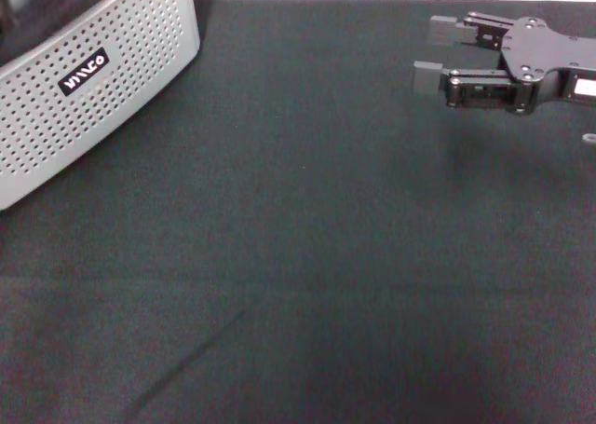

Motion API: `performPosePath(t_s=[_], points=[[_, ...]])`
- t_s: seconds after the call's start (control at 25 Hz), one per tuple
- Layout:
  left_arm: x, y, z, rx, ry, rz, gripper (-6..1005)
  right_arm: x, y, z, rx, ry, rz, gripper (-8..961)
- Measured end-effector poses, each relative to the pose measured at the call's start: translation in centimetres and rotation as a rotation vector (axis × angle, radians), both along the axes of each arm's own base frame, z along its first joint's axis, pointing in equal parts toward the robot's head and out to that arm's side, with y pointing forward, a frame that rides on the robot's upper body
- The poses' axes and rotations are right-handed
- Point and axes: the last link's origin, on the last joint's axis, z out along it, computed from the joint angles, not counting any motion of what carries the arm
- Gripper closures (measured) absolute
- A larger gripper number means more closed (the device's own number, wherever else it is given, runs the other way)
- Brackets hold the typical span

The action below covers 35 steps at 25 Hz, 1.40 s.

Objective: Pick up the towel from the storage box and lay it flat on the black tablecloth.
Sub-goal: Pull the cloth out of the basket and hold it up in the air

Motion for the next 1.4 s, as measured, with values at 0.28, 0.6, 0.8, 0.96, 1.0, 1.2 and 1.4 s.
performPosePath(t_s=[0.28, 0.6, 0.8, 0.96, 1.0, 1.2, 1.4], points=[[0.3, 0.2, 0.0, -0.052, -0.051, -0.037, 961, 0.4, -0.3, -0.3, -0.004, 0.003, -0.009, 97], [-0.4, 1.3, -1.2, -0.114, -0.11, -0.056, 958, 0.3, -1.1, -0.5, -0.031, 0.02, 0.014, 97], [-0.6, 1.8, -2.1, -0.13, -0.097, -0.043, 957, -0.3, -1.3, -1.0, -0.053, 0.027, 0.036, 97], [-0.6, 2.3, -2.9, -0.143, -0.078, -0.036, 956, -1.1, -1.3, -1.7, -0.07, 0.017, 0.063, 97], [-0.6, 2.4, -3.0, -0.148, -0.077, -0.035, 955, -1.4, -1.2, -1.9, -0.075, 0.014, 0.073, 97], [-0.5, 3.1, -4.2, -0.18, -0.077, -0.053, 954, -2.6, -0.7, -3.0, -0.082, 0.009, 0.093, 97], [-0.2, 3.6, -4.8, -0.199, -0.066, -0.065, 952, -3.7, -0.6, -3.9, -0.083, 0.009, 0.117, 97]])
